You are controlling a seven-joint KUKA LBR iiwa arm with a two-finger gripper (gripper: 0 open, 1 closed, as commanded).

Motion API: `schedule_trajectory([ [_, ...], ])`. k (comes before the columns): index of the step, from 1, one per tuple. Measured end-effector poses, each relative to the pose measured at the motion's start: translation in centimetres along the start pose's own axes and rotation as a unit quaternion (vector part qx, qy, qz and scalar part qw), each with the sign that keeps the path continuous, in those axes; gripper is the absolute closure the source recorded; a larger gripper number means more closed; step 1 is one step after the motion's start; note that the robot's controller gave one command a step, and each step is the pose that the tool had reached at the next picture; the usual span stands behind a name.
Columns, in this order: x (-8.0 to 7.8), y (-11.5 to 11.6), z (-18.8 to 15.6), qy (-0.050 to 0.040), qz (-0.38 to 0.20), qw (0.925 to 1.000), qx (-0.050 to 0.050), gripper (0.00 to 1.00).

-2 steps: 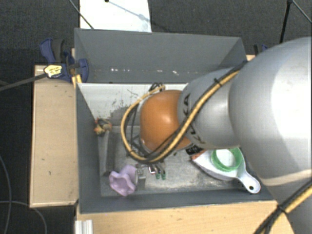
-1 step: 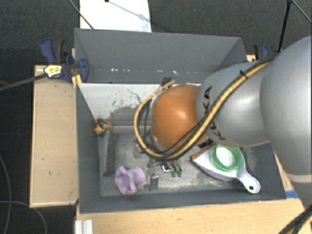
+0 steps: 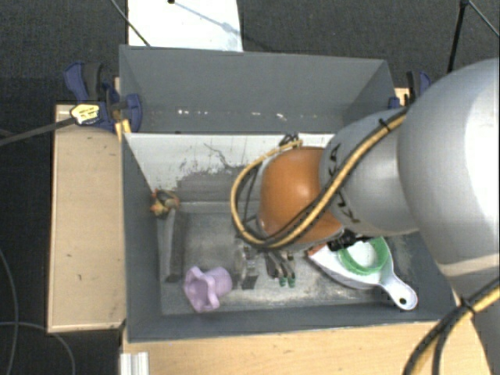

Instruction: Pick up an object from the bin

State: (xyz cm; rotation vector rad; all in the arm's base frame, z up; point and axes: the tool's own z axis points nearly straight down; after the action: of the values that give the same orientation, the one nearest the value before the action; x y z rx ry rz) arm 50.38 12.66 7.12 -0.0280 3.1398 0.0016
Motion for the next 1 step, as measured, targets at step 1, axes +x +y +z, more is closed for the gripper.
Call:
schedule_trajectory([
  [1,-0.02,-0.11,0.10,0.0003,0.001,1.0000,0.000,1.00],
])
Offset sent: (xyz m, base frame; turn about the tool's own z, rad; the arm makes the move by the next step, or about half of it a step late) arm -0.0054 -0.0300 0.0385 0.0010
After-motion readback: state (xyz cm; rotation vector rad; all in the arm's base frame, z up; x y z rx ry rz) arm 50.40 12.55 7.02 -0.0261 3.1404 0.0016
